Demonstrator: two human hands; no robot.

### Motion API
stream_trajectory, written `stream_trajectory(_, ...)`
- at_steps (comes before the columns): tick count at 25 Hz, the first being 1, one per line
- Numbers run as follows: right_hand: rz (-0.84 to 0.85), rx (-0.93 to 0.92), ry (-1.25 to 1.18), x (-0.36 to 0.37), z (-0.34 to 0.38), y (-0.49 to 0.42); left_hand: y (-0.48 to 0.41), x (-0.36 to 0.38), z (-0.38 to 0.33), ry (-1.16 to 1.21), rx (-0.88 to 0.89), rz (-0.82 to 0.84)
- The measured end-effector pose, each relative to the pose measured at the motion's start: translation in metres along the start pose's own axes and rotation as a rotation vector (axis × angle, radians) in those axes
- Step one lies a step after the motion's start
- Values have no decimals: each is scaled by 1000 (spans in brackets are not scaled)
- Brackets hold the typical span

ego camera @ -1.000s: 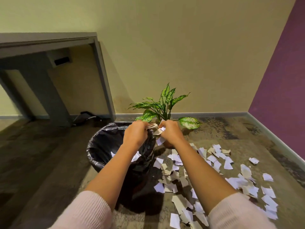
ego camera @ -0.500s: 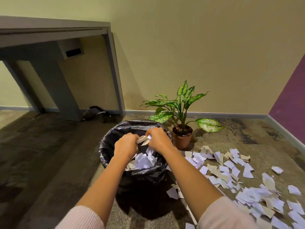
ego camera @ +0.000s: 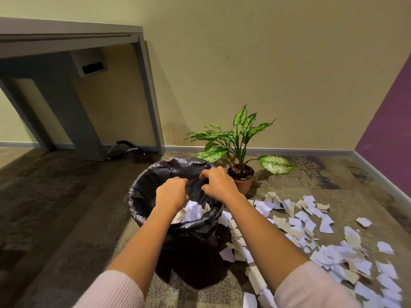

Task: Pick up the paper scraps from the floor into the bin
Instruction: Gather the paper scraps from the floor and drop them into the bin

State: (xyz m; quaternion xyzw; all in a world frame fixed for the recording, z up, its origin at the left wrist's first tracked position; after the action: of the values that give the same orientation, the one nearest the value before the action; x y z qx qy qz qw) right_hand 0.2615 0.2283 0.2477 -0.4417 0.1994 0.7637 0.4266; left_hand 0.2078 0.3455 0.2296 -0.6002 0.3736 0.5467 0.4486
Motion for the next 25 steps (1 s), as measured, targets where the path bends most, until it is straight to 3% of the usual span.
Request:
stream_trajectory(9, -97, 73, 1, -50, -60, 49, 16, -32, -112, 37, 228, -115)
stream_trajectory(14, -36, 199, 3, -47, -126, 102, 41, -9, -183, -33, 386, -44)
stream_trajectory(19, -20, 330, -31, -39, -191, 154, 67, 27, -239, -134, 525, -94)
stream_trajectory(22, -32, 396, -68, -27, -225, 179, 85, 54, -260, -110, 555, -16)
stream_trajectory(25, 30, 471, -66, 0, -258, 204, 112, 110, -272, -109, 572, 203)
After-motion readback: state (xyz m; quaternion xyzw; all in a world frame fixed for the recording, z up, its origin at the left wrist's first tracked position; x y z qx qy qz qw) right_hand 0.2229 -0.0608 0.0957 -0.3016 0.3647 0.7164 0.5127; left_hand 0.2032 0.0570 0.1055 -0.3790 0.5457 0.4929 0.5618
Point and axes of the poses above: each hand's wrist, its own y-axis away from the middle knuckle, its own x-axis out of the palm, z = x × y, the point moved 10 cm from there along -y, towards the middle knuckle, and after that the axes turned 8 degrees about -y, right-handed, at the moved point
